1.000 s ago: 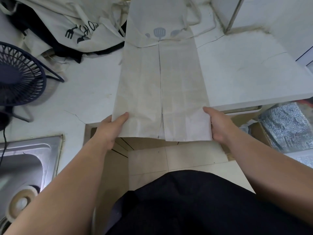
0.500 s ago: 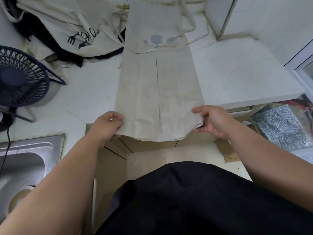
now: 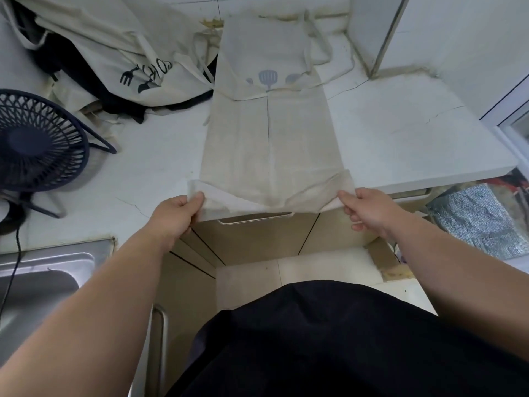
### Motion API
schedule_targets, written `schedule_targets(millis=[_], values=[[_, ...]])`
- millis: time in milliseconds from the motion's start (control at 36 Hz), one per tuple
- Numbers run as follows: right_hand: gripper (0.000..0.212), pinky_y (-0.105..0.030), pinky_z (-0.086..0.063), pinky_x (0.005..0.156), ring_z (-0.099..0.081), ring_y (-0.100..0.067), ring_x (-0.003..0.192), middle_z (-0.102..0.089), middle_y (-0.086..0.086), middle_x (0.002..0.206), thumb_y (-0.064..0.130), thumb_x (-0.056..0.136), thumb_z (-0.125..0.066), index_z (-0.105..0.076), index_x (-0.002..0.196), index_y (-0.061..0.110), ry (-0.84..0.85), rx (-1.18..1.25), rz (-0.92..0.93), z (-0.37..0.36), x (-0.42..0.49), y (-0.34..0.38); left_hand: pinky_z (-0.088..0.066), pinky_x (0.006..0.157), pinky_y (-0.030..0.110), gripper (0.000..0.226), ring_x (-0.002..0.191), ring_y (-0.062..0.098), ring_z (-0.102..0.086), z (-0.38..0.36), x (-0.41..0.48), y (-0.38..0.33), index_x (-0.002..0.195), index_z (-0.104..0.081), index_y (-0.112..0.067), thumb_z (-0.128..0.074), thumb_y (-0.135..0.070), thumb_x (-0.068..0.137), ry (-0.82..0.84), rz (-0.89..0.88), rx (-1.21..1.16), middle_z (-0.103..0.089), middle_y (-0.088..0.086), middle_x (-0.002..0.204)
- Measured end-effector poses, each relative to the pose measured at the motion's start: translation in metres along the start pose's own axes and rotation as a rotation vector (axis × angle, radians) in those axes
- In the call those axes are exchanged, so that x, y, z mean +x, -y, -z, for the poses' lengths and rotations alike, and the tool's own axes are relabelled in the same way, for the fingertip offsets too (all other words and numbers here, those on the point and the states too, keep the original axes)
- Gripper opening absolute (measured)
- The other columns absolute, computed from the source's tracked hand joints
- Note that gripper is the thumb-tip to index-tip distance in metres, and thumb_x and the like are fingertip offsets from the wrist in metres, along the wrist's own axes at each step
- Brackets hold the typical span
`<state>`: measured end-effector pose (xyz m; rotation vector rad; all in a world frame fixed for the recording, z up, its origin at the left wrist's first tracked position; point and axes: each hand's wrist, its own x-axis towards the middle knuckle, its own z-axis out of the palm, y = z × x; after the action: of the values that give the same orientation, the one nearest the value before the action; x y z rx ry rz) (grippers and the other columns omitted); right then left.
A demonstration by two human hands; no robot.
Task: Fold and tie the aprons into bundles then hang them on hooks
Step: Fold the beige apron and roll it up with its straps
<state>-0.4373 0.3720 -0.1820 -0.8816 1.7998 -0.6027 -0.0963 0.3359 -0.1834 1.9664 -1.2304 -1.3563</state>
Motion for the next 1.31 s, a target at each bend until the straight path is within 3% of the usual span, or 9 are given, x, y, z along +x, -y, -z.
schedule_targets(millis=[111,306,500,667,778,944,1083,1195,1306], values=[[0.026,-0.028,-0.045,0.060,-0.043,-0.014,0.064,-0.048,-0.003,0.080,0.038,0.095,-0.051,-0.050,0.079,0.018,-0.068,0.012,-0.032,-0.003,0.008,0.000,-0.035,0.067,0.031,0.043,0.064,0.017,-0.042,-0.009,0.010,-0.004,0.069,-0.050,-0.013,-0.045,-0.044,0.098,-0.098,-0.053,0.193,-0.047,0.001,0.071],[0.026,-0.026,-0.042,0.056,-0.042,-0.015,0.063,-0.048,-0.002,0.073,0.037,0.095,-0.049,-0.052,0.077,0.018,-0.082,-0.065,-0.086,-0.007,0.014,-0.001,-0.032,0.054,0.031,0.049,0.065,0.021,-0.045,-0.014,0.026,-0.008,0.072,-0.049,-0.005,-0.035,-0.042,0.101,-0.154,-0.076,0.503,-0.050,0.008,0.073],[0.029,-0.030,-0.048,0.062,-0.046,-0.016,0.067,-0.051,-0.005,0.078,0.034,0.095,-0.051,-0.053,0.074,0.014,-0.130,0.006,-0.129,-0.012,0.019,-0.001,-0.026,0.048,0.029,0.051,0.058,0.021,-0.044,-0.018,0.031,-0.006,0.060,-0.043,-0.008,-0.047,-0.044,0.096,-0.277,-0.088,0.567,-0.047,0.008,0.065],[0.030,-0.024,-0.050,0.044,-0.039,-0.022,0.059,-0.034,-0.005,0.069,0.021,0.085,-0.061,-0.038,0.069,0.014,-0.302,-0.069,-0.014,-0.009,0.027,0.006,-0.038,0.074,0.033,0.047,0.089,0.026,-0.048,-0.023,0.037,-0.014,0.115,-0.050,-0.008,-0.048,-0.050,0.093,-0.289,-0.053,0.394,-0.052,0.011,0.109],[0.022,-0.027,-0.044,0.048,-0.045,-0.025,0.072,-0.047,-0.012,0.095,0.014,0.089,-0.054,-0.039,0.105,0.014,-0.272,-0.037,-0.021,-0.010,0.029,0.009,-0.040,0.076,0.033,0.059,0.097,0.025,-0.048,-0.020,0.040,-0.016,0.137,-0.036,-0.013,-0.060,-0.031,0.086,-0.182,-0.047,0.378,-0.047,0.010,0.127],[0.024,-0.028,-0.044,0.051,-0.040,-0.017,0.062,-0.043,-0.001,0.079,0.005,0.093,-0.039,-0.058,0.102,0.016,-0.151,-0.021,-0.027,-0.013,0.029,0.021,-0.044,0.074,0.035,0.040,0.097,0.032,-0.055,-0.020,0.043,-0.010,0.126,-0.039,-0.014,-0.057,-0.019,0.090,-0.193,-0.135,0.419,-0.058,0.014,0.107],[0.015,-0.028,-0.037,0.053,-0.035,-0.016,0.054,-0.038,-0.004,0.071,0.001,0.086,-0.049,-0.050,0.092,0.014,-0.020,0.009,-0.057,-0.010,0.022,0.026,-0.038,0.089,0.041,0.022,0.114,0.036,-0.045,-0.016,0.044,0.000,0.107,-0.068,-0.014,-0.057,-0.019,0.090,-0.251,-0.539,0.756,-0.050,0.012,0.125],[0.069,-0.030,-0.044,0.080,-0.050,-0.023,0.092,-0.049,-0.008,0.111,0.006,0.079,-0.062,-0.032,0.140,0.016,0.043,-0.565,0.002,-0.007,0.021,0.028,-0.031,0.108,0.039,0.082,0.133,0.021,-0.038,-0.011,0.038,-0.006,0.135,-0.053,-0.023,-0.030,-0.068,0.070,0.056,-0.528,0.820,-0.046,-0.003,0.140],[0.070,-0.031,-0.040,0.089,-0.051,-0.032,0.114,-0.051,-0.016,0.131,0.012,0.085,-0.061,-0.026,0.146,0.012,-0.044,-0.807,0.087,-0.008,0.023,0.021,-0.022,0.114,0.035,0.101,0.138,0.010,-0.026,-0.008,0.041,-0.005,0.146,-0.033,-0.030,-0.065,-0.076,0.062,0.156,-0.515,0.973,-0.027,-0.011,0.148]])
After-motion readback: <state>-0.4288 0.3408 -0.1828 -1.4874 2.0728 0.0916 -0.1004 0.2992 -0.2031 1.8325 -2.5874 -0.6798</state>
